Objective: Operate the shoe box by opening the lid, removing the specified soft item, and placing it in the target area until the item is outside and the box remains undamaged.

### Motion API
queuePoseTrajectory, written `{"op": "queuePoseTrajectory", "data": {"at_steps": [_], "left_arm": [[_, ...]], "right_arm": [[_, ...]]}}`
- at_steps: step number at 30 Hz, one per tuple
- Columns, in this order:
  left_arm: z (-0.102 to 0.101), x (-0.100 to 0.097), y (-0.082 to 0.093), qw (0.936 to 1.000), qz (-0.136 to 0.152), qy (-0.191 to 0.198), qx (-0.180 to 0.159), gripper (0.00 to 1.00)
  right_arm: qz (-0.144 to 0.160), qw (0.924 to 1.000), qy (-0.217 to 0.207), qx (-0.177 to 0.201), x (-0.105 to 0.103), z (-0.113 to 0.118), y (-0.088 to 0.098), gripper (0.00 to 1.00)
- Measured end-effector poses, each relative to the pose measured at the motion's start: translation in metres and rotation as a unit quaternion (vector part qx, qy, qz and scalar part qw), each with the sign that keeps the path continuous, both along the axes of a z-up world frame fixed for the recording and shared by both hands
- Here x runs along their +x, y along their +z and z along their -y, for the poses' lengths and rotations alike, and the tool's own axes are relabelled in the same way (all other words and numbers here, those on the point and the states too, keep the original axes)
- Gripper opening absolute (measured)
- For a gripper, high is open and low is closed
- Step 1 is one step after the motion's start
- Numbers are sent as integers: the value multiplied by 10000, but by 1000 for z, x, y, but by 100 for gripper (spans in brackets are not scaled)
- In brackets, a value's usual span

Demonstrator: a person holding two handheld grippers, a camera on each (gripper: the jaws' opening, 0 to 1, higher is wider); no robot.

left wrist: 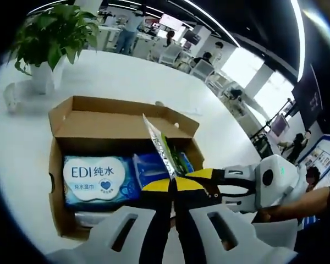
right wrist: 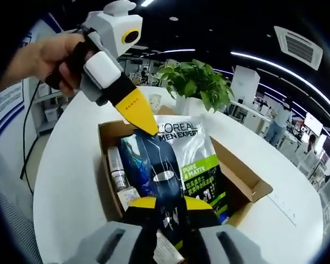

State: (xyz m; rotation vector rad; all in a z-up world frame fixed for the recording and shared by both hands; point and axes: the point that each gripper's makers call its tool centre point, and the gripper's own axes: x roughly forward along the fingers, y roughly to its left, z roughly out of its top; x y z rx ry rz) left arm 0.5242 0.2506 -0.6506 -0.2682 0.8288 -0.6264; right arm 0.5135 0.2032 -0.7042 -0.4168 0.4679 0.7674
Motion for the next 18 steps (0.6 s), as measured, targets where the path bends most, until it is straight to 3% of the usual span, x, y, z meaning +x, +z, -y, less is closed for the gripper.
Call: {"op": "queuePoseTrajectory", "data": {"at_steps": [6, 18], "left_arm": [[0, 3, 9, 9999, 87, 28, -70, 0], [9, 8, 31, 9991, 315, -28, -273, 0]], "right_arm": [[193, 9998, 73, -11, 0, 0, 11, 0], [443, 9990, 85, 27, 2, 9, 34, 0]]}}
